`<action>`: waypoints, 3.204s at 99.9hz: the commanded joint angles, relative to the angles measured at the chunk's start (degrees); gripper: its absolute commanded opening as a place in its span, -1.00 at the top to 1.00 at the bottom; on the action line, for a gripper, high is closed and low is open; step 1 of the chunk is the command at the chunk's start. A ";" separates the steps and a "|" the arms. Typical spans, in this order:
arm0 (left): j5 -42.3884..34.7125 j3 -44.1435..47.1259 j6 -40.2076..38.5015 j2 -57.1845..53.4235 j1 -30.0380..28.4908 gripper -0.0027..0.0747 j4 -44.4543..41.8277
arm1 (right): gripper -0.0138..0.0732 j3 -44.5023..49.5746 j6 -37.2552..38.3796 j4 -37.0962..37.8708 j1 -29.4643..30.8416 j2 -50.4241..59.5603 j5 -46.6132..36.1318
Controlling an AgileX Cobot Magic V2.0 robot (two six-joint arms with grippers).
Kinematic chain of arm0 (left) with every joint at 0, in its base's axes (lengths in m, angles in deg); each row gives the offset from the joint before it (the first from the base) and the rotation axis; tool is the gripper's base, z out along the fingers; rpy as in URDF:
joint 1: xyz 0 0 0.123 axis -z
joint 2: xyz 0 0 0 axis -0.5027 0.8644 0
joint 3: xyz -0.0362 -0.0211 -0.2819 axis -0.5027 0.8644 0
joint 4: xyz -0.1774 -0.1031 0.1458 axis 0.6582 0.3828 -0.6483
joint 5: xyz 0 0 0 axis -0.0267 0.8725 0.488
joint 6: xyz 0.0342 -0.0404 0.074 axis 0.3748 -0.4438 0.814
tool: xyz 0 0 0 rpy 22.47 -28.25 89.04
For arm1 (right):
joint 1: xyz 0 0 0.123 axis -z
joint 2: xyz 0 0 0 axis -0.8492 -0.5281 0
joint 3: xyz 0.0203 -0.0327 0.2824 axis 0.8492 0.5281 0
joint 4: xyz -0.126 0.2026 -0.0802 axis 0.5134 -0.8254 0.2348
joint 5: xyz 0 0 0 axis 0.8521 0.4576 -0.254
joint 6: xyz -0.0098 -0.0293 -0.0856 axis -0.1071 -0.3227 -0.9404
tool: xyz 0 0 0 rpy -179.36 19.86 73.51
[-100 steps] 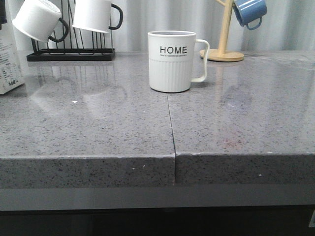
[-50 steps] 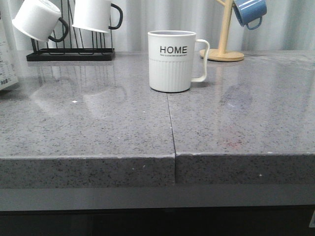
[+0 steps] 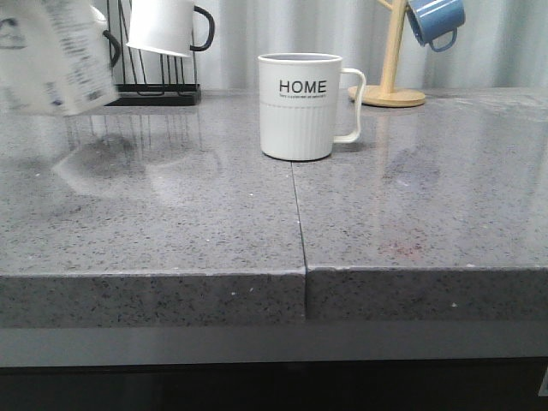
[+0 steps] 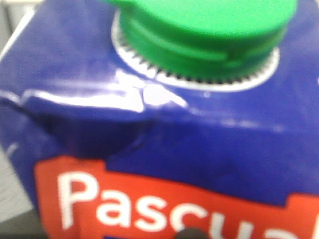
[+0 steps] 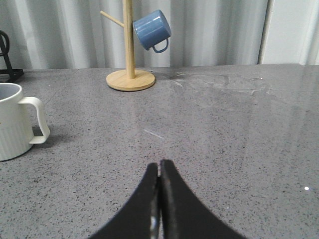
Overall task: Place milk next to cup
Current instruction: 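Carry the milk carton with the left gripper and lower it beside the mug, then open the left gripper and lift it away from the carton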
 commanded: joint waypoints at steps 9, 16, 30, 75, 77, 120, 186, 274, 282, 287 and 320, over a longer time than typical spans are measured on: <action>-17.74 -6.27 13.68 0.81 6.57 0.74 14.01 | 0.96 -1.46 -0.15 0.41 0.36 -0.53 -4.25; -19.24 -7.51 16.11 2.54 8.98 0.74 17.21 | 0.96 -1.46 -0.15 0.41 0.36 -0.53 -4.25; -22.97 -9.28 19.41 5.48 13.27 0.74 22.18 | 0.96 -1.46 -0.15 0.41 0.36 -0.53 -4.25; -27.31 -14.53 20.14 13.02 18.55 0.74 24.70 | 0.96 -1.46 -0.15 0.41 0.36 -0.53 -4.25; -27.55 -14.67 20.14 13.30 18.66 0.74 24.97 | 0.96 -1.46 -0.15 0.41 0.36 -0.53 -4.25; -29.51 -14.98 20.27 15.87 21.24 0.68 29.84 | 0.96 -1.46 -0.15 0.41 0.36 -0.53 -4.25; -27.05 -14.76 24.84 16.58 22.54 -0.76 34.00 | 0.96 -1.46 -0.15 0.41 0.36 -0.53 -4.25; -21.29 -3.30 24.72 6.26 24.97 -0.78 34.88 | 0.96 -1.46 -0.15 0.41 0.36 -0.53 -4.25; -21.29 -2.05 24.72 4.30 24.61 -0.78 32.93 | 0.96 -1.46 -0.15 0.41 0.36 -0.53 -4.25; -21.21 -1.13 24.72 2.91 24.13 -0.78 31.62 | 0.96 -1.46 -0.15 0.41 0.36 -0.53 -4.25; -16.93 3.15 23.03 -7.56 13.93 -0.78 21.11 | 0.96 -1.46 -0.15 0.41 0.36 -0.53 -4.25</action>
